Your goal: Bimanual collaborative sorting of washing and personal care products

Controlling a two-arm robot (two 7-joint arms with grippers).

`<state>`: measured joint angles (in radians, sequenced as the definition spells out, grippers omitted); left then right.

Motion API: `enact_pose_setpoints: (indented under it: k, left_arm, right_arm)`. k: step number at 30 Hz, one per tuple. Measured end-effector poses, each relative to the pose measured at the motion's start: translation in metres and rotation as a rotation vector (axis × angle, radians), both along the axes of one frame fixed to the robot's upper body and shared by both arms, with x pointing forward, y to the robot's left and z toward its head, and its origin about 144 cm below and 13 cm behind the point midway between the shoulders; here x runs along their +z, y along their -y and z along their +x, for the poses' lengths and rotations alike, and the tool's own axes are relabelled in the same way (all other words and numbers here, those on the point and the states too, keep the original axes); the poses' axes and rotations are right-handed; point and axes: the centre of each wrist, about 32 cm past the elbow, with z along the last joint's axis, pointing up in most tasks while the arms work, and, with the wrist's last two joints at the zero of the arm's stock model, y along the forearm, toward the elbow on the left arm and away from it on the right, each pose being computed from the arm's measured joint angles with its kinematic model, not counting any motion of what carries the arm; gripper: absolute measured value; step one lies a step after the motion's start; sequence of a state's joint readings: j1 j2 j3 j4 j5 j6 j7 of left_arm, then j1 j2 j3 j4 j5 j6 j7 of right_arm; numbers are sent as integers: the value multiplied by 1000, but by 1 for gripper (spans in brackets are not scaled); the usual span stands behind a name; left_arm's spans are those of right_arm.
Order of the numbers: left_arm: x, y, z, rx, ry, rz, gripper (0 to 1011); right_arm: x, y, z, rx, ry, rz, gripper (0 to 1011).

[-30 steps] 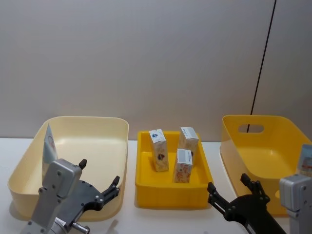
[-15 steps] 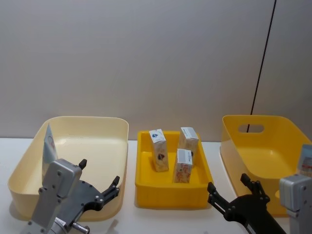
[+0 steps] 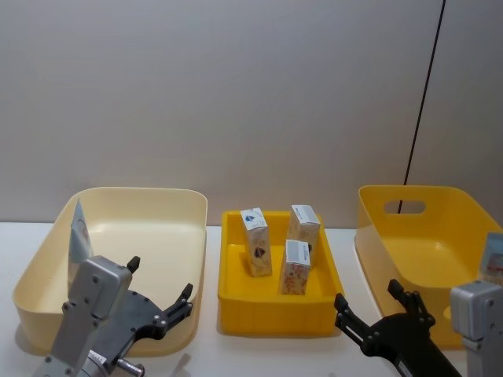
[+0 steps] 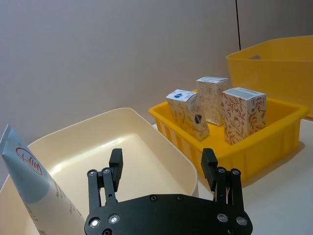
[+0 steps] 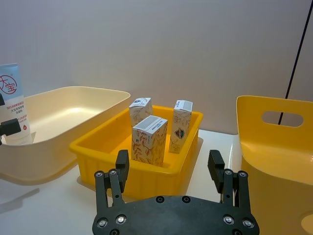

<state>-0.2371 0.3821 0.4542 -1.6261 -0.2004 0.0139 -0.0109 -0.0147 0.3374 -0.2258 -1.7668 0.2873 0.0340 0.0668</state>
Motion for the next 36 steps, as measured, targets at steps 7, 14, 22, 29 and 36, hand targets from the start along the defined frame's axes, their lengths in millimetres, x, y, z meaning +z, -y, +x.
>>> enact_pose_setpoints:
  k: [7,14,22,29,36]
  left_arm:
    - [0,0,0,0,0,0,999]
    - [0,0,0,0,0,0,1000]
    - [0,0,0,0,0,0,999]
    - [0,0,0,0,0,0,1000]
    - [0,0,0,0,0,0,1000]
  right_arm:
    - [0,0,0,0,0,0,1001]
    - [0,0,0,0,0,0,1001]
    - [1,-2,6,4,-4,4,1001]
    - [2,-9,21,10,-19,20,1001]
    - [4,-20,40,25,-36,33,1001]
